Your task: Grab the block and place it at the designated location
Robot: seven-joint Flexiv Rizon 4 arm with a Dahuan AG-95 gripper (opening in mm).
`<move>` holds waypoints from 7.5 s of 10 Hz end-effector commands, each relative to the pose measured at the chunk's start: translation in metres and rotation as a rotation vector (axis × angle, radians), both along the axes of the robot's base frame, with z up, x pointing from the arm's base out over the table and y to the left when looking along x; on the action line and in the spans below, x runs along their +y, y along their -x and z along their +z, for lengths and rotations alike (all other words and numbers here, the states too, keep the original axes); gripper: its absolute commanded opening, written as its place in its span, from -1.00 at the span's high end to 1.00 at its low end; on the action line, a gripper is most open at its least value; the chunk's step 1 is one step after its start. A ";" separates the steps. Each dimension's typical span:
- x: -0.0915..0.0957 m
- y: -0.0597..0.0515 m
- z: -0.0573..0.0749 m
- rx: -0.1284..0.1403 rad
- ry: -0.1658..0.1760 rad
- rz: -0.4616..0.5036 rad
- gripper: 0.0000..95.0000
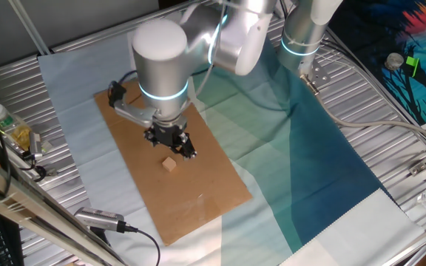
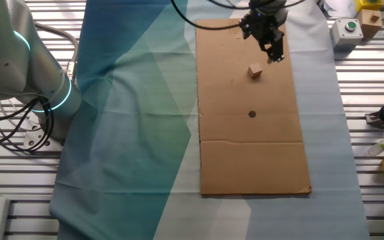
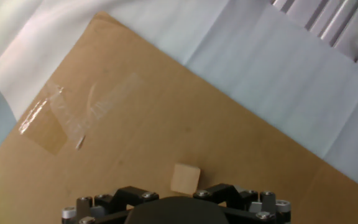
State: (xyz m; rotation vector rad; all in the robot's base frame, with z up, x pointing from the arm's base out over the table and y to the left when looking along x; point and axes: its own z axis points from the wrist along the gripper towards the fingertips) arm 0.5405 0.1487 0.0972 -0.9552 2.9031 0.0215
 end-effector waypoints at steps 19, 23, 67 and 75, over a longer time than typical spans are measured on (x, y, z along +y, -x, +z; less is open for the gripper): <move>-0.004 -0.013 -0.052 -0.038 0.012 -0.059 -0.60; -0.007 -0.016 -0.057 -0.039 0.009 -0.061 -0.20; -0.121 -0.013 -0.026 0.000 0.012 0.050 1.00; -0.123 -0.016 -0.024 0.010 0.010 0.057 1.00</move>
